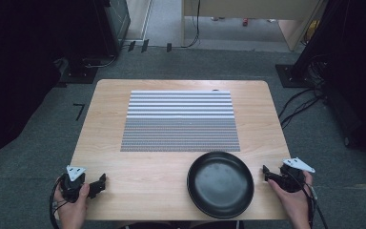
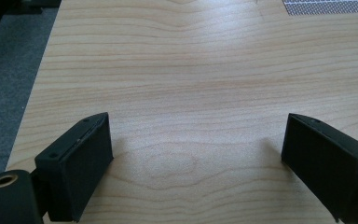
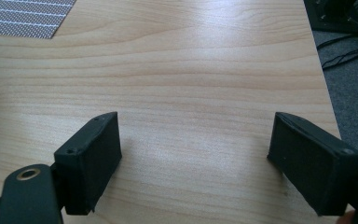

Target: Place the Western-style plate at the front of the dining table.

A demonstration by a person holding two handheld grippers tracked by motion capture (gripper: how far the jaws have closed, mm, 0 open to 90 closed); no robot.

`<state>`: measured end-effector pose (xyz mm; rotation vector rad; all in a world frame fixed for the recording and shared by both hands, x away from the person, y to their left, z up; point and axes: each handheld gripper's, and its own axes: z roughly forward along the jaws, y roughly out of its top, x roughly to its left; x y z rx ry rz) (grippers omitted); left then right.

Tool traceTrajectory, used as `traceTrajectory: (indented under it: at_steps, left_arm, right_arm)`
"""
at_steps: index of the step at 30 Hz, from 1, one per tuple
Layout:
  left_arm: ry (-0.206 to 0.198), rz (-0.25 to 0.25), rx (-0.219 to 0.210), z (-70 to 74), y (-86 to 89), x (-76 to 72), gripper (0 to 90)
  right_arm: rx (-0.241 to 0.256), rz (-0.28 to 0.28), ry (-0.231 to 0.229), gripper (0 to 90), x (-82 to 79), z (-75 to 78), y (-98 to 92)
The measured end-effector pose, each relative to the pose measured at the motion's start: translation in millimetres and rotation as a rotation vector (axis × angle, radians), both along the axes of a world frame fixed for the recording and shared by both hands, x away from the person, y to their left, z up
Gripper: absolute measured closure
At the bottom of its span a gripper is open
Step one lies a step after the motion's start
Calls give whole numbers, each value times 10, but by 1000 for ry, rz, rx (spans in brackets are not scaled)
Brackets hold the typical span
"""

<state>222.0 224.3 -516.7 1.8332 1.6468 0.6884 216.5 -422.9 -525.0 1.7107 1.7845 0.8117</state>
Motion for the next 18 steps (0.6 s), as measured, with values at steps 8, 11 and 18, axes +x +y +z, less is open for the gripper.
traceTrajectory:
  at_steps: [8,11,18]
  left_arm:
    - [7,2,-6,18,-42,14,84]
    - [0,-6,-7,32,-87,10,84]
    - [-4,-50,-47,73,-302,12,85]
  right_arm:
    - [20,-19,-16,143,-46,25,-18]
    - [25,-28,-38,144,-75,69,-23]
    - [39,-64,-94,159,-156,219,19]
